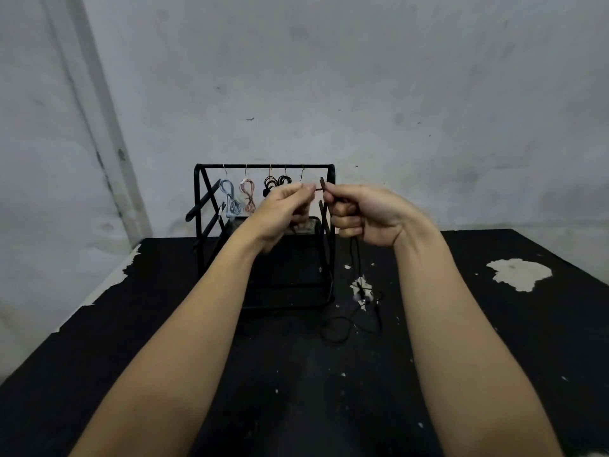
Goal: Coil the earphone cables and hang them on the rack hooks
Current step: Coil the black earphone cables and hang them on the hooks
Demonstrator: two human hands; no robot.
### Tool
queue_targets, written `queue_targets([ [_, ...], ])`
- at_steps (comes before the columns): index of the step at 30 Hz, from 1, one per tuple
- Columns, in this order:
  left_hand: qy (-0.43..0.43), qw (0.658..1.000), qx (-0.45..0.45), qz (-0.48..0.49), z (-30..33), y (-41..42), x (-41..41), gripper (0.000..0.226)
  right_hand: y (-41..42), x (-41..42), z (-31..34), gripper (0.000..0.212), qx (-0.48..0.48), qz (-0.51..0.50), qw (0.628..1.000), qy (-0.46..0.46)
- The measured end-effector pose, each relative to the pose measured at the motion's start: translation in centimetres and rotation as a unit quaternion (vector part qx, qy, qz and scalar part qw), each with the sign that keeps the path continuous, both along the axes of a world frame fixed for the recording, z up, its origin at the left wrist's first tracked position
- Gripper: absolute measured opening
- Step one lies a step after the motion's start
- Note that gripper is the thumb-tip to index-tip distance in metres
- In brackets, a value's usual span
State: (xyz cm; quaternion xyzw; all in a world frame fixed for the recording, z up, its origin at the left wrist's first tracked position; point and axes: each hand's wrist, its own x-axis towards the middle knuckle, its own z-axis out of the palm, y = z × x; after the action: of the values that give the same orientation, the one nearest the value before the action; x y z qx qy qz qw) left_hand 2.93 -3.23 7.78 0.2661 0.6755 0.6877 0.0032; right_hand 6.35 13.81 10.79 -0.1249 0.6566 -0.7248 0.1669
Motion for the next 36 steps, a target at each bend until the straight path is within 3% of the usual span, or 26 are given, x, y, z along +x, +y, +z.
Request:
queue_targets([
  [11,-0.071,0.967,0.205,0.137,0.7,0.9,-1.4,0.033,-2.0,1.4,-1.2,0.031,-0.013,0.102,0.995,0.01],
  [22,-0.086,0.986,0.051,0.13,-2.8,1.4,-2.5,0.028,-2.0,2.1,0.0,0.027,-0.135,0.097,0.985,0.05],
  [28,-0.083,0.98,0.084,0.161,-2.9,0.9,-3.2,0.025,-2.1,2.2,-0.2,0.033,-0.11,0.117,0.986,0.053],
  [36,-0.083,0.984,0.037,0.153,-4.1,1.1,-3.5,0.028,-3.0,1.3,0.7,0.029,-0.186,0.075,0.979,0.026],
])
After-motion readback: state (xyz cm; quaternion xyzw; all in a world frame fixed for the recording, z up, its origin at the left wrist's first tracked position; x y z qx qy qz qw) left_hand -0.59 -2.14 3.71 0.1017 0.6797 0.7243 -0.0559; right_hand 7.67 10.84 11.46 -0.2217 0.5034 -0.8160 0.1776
